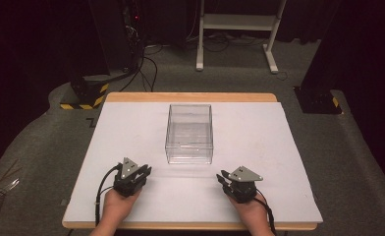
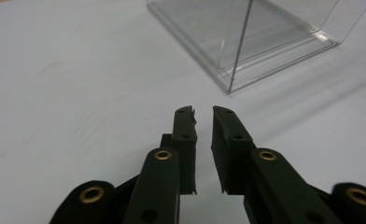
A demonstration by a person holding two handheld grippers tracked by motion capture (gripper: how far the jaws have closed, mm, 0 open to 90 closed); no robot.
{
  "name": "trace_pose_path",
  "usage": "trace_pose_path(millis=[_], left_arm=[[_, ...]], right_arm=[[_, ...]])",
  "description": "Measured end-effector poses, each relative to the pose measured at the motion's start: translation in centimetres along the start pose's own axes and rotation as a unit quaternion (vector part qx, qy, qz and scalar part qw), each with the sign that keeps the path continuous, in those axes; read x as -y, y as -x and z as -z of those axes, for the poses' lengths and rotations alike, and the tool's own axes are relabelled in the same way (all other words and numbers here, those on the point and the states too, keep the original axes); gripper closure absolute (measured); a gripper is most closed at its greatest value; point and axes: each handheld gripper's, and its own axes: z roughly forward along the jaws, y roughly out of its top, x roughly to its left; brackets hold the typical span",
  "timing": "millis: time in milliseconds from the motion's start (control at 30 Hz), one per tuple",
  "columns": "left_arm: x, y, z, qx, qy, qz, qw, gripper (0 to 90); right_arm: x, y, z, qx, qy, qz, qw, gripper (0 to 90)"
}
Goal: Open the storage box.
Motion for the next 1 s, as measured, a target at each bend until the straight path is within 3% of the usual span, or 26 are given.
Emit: trace_pose_path(millis=[167,233,467,633,1000], left_arm=[[-0.7,1.6,-0.8,0.012,0.011,-0.001,0.9999,82.6],[-1.0,2.4,-1.2,0.013,0.011,-0.010,0.9998,83.6],[-1.8,4.1,-2.7,0.022,0.023,-0.010,0.9995,87.1],[-2.6,4.4,-3.5,0.020,0.028,0.001,0.9994,88.3],[-4.0,4.5,-4.9,0.015,0.040,0.020,0.9989,89.7]], right_arm=[[-0.4,-0.6,-0.6,-0.006,-0.002,0.016,0.9998,78.0],[-0.7,-0.8,-0.8,-0.010,-0.002,0.016,0.9998,79.6],[-1.3,-0.9,-1.3,-0.033,0.002,0.011,0.9994,85.6],[-2.2,-1.0,-1.9,-0.032,0.018,0.005,0.9993,89.4],[-4.2,-1.4,-3.3,-0.024,0.040,0.008,0.9989,88.2]])
